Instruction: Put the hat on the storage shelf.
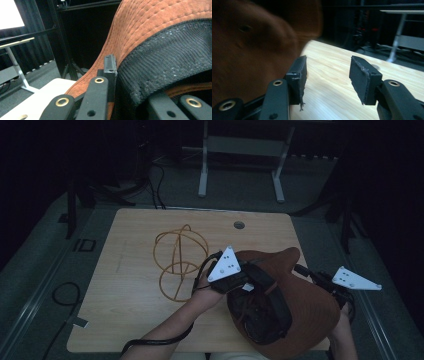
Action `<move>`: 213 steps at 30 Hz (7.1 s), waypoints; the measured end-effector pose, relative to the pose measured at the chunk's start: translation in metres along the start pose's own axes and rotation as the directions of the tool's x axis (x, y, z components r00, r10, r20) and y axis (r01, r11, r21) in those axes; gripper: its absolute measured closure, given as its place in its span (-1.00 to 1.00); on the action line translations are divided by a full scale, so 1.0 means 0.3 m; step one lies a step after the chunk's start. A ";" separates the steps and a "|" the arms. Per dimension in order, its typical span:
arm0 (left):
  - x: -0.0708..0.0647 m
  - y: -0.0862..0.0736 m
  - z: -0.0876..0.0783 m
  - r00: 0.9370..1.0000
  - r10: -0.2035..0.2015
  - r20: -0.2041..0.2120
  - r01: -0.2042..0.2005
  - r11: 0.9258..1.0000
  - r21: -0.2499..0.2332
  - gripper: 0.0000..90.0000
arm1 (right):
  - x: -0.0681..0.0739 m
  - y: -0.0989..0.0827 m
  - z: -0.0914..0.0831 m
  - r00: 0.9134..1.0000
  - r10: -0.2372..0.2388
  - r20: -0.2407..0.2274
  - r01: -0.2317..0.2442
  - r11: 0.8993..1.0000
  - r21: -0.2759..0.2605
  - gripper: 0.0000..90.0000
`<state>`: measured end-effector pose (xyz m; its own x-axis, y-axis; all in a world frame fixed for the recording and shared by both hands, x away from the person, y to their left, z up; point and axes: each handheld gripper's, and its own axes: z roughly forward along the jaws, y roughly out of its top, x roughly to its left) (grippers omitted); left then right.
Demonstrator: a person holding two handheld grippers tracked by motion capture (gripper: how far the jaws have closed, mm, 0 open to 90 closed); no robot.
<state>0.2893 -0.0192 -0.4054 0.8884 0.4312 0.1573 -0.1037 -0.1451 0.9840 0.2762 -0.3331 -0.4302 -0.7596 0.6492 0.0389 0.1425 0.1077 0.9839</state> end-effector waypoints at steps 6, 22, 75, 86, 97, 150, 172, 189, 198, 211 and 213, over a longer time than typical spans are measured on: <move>-0.032 -0.001 0.016 0.999 0.017 0.048 -0.017 1.000 -0.005 0.91 | 0.069 0.021 0.071 0.993 -0.080 -0.082 0.081 0.997 0.003 0.00; -0.045 0.004 0.019 0.997 0.032 0.070 -0.033 0.999 0.015 0.91 | 0.124 0.035 0.126 0.963 -0.137 -0.231 0.129 0.990 -0.047 0.82; 0.061 -0.075 -0.655 0.942 -0.048 -0.331 0.100 0.985 0.142 -0.70 | 0.011 0.311 0.248 0.994 -0.014 -0.105 -0.007 0.981 -0.194 0.96; 0.073 -0.325 -0.821 0.847 -0.108 -0.520 0.206 0.969 0.135 -0.94 | 0.005 0.346 0.392 0.994 0.014 -0.106 -0.031 0.986 -0.163 0.96; 0.068 -0.530 -0.922 0.757 -0.202 -0.622 0.310 0.948 0.068 -0.94 | 0.068 0.467 0.553 0.987 0.008 -0.162 -0.038 0.982 -0.183 0.95; 0.075 -0.620 -0.942 0.735 -0.209 -0.645 0.335 0.939 0.077 -0.94 | 0.361 0.396 0.942 0.924 -0.056 -0.378 0.120 0.982 0.147 -0.72; 0.065 -0.637 -0.910 0.750 -0.146 -0.645 0.294 0.947 0.127 -0.94 | 0.152 0.219 0.734 0.974 -0.052 -0.218 0.093 0.980 0.178 -0.71; 0.067 -0.657 -0.900 0.755 -0.128 -0.643 0.295 0.942 0.159 -0.94 | 0.006 0.021 0.567 0.996 0.022 -0.084 -0.004 0.978 0.211 -0.70; 0.070 -0.662 -0.904 0.753 -0.130 -0.645 0.301 0.940 0.162 -0.94 | -0.041 -0.104 0.507 0.999 0.038 -0.008 -0.035 0.971 0.238 -0.70; 0.080 -0.667 -0.908 0.730 -0.125 -0.672 0.327 0.927 0.182 -0.94 | -0.106 -0.274 0.383 0.996 0.052 0.070 -0.072 0.945 0.321 -0.68; 0.078 -0.665 -0.905 0.732 -0.127 -0.670 0.329 0.926 0.185 -0.94 | -0.109 -0.284 0.373 0.996 0.055 0.076 -0.077 0.943 0.323 -0.68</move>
<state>0.2094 0.2617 -0.5752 0.3640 0.9302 0.0467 0.2793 -0.1568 0.9473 0.3598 -0.2793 -0.5346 -0.6999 0.7098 0.0796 0.3979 0.2949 0.8687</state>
